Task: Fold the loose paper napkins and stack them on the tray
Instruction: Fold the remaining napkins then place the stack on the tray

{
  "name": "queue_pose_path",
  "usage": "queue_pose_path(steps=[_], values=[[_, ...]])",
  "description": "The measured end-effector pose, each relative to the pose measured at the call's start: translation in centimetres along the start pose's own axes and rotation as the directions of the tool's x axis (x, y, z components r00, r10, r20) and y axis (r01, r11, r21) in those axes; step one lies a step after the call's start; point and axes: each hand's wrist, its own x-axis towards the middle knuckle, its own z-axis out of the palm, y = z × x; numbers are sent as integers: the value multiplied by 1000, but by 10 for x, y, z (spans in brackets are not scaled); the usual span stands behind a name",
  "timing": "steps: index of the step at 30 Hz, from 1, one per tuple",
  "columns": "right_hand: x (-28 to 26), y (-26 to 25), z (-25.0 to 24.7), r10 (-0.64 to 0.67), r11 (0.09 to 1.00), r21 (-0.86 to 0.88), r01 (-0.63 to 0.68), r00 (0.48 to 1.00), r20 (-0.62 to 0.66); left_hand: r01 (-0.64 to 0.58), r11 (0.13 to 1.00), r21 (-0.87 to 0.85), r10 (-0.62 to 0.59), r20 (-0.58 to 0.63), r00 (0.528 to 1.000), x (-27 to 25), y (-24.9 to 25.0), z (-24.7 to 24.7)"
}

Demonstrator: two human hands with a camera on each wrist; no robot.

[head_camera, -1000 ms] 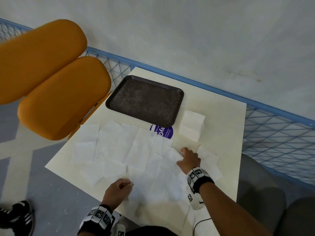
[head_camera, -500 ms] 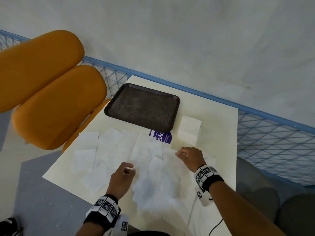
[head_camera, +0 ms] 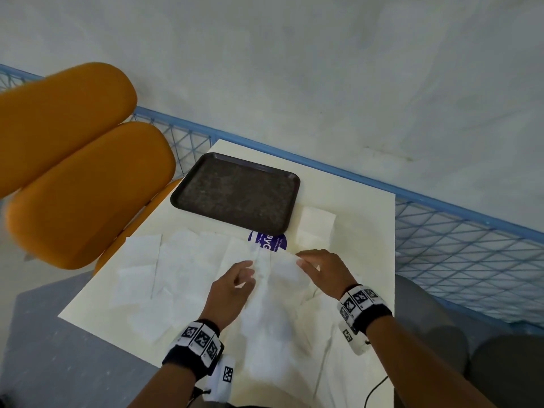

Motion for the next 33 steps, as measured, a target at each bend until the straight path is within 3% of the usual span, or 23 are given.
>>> queue_pose_path(steps=[4,7,9,11,15,24,29,33], values=[[-1,-19,-29,97,920,383,-81,995,-23,-45,995,-88,53,95,994,7,10,2],[-5,-35,-54,122,767,629,-127,991,52,-66,995,-68,78,191,979,8,26,2],[-8,-45,-70,120,696,702,-150,988,92,-118,993,-5,117,221,968,5,39,3],[-11,-56,-83,115,662,729,-174,985,131,-156,987,22,148,214,965,1,54,5],[-13,-75,-104,115,644,745,-174,985,131,-175,979,-104,197,272,942,-9,82,15],[-15,-95,-128,76,812,583,-32,996,-51,-98,932,-350,201,269,942,-31,105,19],[-14,-98,-134,69,760,649,-9,995,-67,-61,916,-396,171,250,953,-35,114,13],[-13,-99,-139,12,758,651,45,997,-82,-81,936,-343,140,153,978,-33,118,11]])
